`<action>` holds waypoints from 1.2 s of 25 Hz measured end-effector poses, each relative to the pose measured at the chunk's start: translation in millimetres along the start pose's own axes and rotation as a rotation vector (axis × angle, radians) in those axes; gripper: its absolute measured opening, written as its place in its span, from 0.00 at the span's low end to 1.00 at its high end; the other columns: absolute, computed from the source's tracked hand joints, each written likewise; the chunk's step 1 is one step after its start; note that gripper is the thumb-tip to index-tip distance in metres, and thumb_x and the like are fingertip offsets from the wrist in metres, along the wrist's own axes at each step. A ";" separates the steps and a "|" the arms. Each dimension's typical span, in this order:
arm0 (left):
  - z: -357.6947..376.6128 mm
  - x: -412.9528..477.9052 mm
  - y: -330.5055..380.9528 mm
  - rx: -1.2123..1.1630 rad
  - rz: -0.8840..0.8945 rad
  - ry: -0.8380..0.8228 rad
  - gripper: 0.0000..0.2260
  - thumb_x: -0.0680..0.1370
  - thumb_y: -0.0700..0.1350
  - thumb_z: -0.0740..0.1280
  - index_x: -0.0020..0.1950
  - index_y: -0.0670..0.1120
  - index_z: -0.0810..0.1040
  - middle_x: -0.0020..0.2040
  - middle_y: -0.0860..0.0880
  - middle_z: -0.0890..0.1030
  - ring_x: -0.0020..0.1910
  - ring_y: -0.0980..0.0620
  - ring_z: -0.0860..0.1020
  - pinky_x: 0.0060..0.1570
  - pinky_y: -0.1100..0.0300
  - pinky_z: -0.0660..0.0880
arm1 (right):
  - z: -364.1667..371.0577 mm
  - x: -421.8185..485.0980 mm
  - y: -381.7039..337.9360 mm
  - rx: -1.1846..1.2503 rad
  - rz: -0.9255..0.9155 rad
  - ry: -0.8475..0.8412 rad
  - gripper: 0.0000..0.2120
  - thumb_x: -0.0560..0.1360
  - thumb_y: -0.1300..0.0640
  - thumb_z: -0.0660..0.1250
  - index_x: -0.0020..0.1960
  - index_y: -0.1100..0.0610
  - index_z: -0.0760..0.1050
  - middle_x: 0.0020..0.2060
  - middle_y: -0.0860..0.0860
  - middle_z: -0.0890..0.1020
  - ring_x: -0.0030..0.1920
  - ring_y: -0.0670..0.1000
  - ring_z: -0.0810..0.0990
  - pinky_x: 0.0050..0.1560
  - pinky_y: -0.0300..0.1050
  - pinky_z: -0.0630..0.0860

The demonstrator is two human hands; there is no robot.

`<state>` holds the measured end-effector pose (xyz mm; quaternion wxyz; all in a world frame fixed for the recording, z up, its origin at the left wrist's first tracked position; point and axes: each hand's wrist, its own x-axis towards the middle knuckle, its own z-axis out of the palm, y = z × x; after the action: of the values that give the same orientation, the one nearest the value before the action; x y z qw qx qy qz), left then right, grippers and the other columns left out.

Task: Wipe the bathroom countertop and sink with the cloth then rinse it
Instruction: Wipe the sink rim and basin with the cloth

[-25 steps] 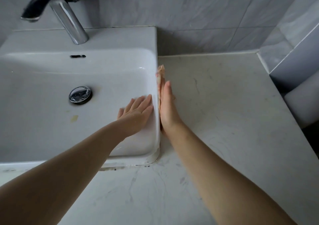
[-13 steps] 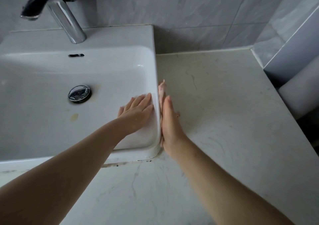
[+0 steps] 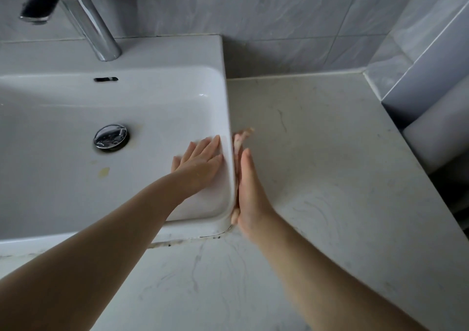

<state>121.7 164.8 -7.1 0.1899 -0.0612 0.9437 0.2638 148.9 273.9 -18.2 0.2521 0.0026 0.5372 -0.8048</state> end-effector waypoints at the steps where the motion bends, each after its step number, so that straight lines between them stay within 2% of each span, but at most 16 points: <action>1: -0.6 0.1 1.7 0.016 0.001 -0.002 0.22 0.82 0.49 0.46 0.76 0.58 0.47 0.76 0.61 0.48 0.74 0.58 0.42 0.69 0.56 0.42 | -0.8 -2.5 5.1 0.037 -0.011 0.000 0.34 0.72 0.29 0.49 0.69 0.47 0.69 0.62 0.50 0.79 0.65 0.50 0.74 0.70 0.58 0.64; 7: 0.1 -0.3 0.8 0.000 0.008 -0.007 0.22 0.82 0.50 0.47 0.75 0.59 0.47 0.76 0.61 0.47 0.75 0.58 0.41 0.70 0.55 0.41 | -16.2 15.0 10.0 -0.065 0.002 0.123 0.35 0.76 0.33 0.43 0.68 0.54 0.71 0.63 0.54 0.77 0.63 0.47 0.76 0.68 0.47 0.69; 9: 0.0 0.7 -3.4 0.034 0.015 -0.006 0.22 0.82 0.51 0.47 0.75 0.59 0.47 0.76 0.60 0.48 0.75 0.56 0.42 0.71 0.53 0.41 | -14.3 1.8 24.8 -0.086 0.063 0.151 0.29 0.79 0.35 0.41 0.57 0.48 0.77 0.45 0.48 0.85 0.42 0.42 0.82 0.43 0.34 0.77; 10: -0.4 1.9 -5.2 0.055 0.021 0.002 0.22 0.81 0.52 0.47 0.75 0.59 0.48 0.76 0.60 0.49 0.75 0.54 0.44 0.72 0.52 0.43 | -10.7 -11.3 26.1 -0.101 0.086 0.158 0.28 0.78 0.35 0.41 0.47 0.46 0.76 0.31 0.44 0.83 0.28 0.40 0.77 0.27 0.32 0.70; 11: -0.8 4.9 -7.7 0.063 0.032 0.009 0.22 0.81 0.54 0.48 0.76 0.58 0.49 0.76 0.59 0.51 0.75 0.52 0.46 0.73 0.51 0.45 | -6.9 -21.1 23.1 -0.106 0.080 0.170 0.27 0.77 0.34 0.42 0.43 0.46 0.75 0.25 0.43 0.79 0.23 0.41 0.72 0.23 0.33 0.65; 12: -2.3 6.7 -8.4 0.064 0.039 0.005 0.23 0.80 0.56 0.48 0.76 0.57 0.50 0.76 0.58 0.52 0.75 0.50 0.49 0.72 0.50 0.47 | -4.3 -21.6 19.5 -0.107 0.028 0.151 0.27 0.77 0.33 0.42 0.47 0.45 0.76 0.31 0.43 0.82 0.28 0.40 0.77 0.28 0.33 0.70; 13: -3.9 7.3 -9.8 0.068 0.054 -0.006 0.25 0.78 0.58 0.48 0.75 0.57 0.52 0.76 0.58 0.54 0.75 0.49 0.51 0.72 0.49 0.49 | -0.1 -17.2 11.9 -0.097 -0.031 0.132 0.28 0.77 0.33 0.43 0.58 0.45 0.75 0.47 0.44 0.84 0.44 0.40 0.81 0.45 0.35 0.75; 14: -5.4 5.9 -11.7 0.088 0.089 -0.033 0.27 0.76 0.60 0.47 0.75 0.56 0.53 0.76 0.56 0.55 0.74 0.49 0.52 0.72 0.50 0.50 | 4.0 -10.1 1.4 -0.116 -0.089 0.107 0.30 0.76 0.32 0.43 0.69 0.46 0.68 0.63 0.43 0.76 0.61 0.39 0.74 0.62 0.39 0.70; 15: -8.1 3.2 -14.1 0.131 0.139 -0.088 0.29 0.75 0.61 0.46 0.76 0.54 0.53 0.76 0.55 0.55 0.74 0.49 0.53 0.72 0.51 0.51 | 6.7 -5.8 -8.1 -0.144 -0.139 0.116 0.31 0.76 0.33 0.43 0.74 0.46 0.60 0.70 0.41 0.66 0.68 0.38 0.66 0.70 0.39 0.61; 17: -11.9 -8.8 -23.9 0.272 0.244 -0.226 0.33 0.75 0.63 0.45 0.77 0.50 0.49 0.77 0.54 0.50 0.75 0.52 0.49 0.72 0.57 0.47 | 6.2 -7.8 -12.1 -0.142 -0.238 0.057 0.26 0.80 0.42 0.41 0.76 0.49 0.53 0.74 0.42 0.59 0.69 0.36 0.61 0.71 0.32 0.56; 19: -14.6 -26.8 -34.9 0.364 0.277 -0.334 0.30 0.79 0.59 0.49 0.76 0.46 0.45 0.76 0.53 0.46 0.75 0.53 0.45 0.68 0.65 0.41 | 10.9 -21.0 2.1 -0.155 -0.291 0.070 0.22 0.82 0.46 0.42 0.75 0.47 0.50 0.76 0.44 0.55 0.70 0.39 0.63 0.64 0.26 0.62; 21: -16.9 -39.2 -38.8 0.257 0.284 -0.358 0.25 0.82 0.47 0.53 0.75 0.41 0.48 0.77 0.46 0.49 0.75 0.50 0.48 0.64 0.70 0.41 | 20.9 -51.6 17.9 -0.316 -0.352 0.122 0.24 0.78 0.38 0.45 0.73 0.38 0.54 0.74 0.42 0.58 0.64 0.43 0.67 0.59 0.31 0.68; 23: -20.3 -46.7 -34.9 0.150 0.276 -0.366 0.23 0.82 0.45 0.54 0.75 0.39 0.51 0.76 0.44 0.52 0.75 0.49 0.50 0.64 0.71 0.44 | 24.6 -47.0 20.4 -0.467 -0.375 0.136 0.21 0.74 0.34 0.46 0.65 0.33 0.62 0.70 0.43 0.65 0.66 0.48 0.64 0.62 0.42 0.64; 25: -27.4 -53.2 -32.9 0.090 0.272 -0.370 0.22 0.82 0.47 0.54 0.75 0.45 0.55 0.75 0.51 0.55 0.74 0.53 0.53 0.63 0.70 0.49 | 25.4 -27.3 5.0 -0.445 -0.309 0.239 0.30 0.71 0.30 0.48 0.66 0.44 0.67 0.69 0.50 0.68 0.71 0.50 0.65 0.66 0.45 0.66; 27: -32.1 -65.8 -37.2 0.090 0.278 -0.376 0.19 0.82 0.52 0.53 0.73 0.52 0.62 0.70 0.63 0.58 0.71 0.60 0.57 0.63 0.69 0.52 | 26.6 -23.1 3.4 -0.321 -0.349 0.282 0.31 0.75 0.36 0.49 0.64 0.57 0.69 0.67 0.58 0.70 0.69 0.51 0.69 0.64 0.44 0.70; 30: -35.0 -79.0 -45.7 0.153 0.216 -0.289 0.18 0.80 0.58 0.49 0.65 0.58 0.72 0.67 0.61 0.71 0.65 0.58 0.67 0.67 0.60 0.60 | 42.3 -56.8 33.1 -0.315 -0.436 0.286 0.28 0.78 0.38 0.46 0.74 0.48 0.57 0.74 0.47 0.61 0.72 0.42 0.62 0.71 0.40 0.61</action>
<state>192.9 108.8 29.7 0.2979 0.0935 0.9251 0.2161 223.3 250.4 -13.3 -0.0075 -0.0390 0.6734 -0.7382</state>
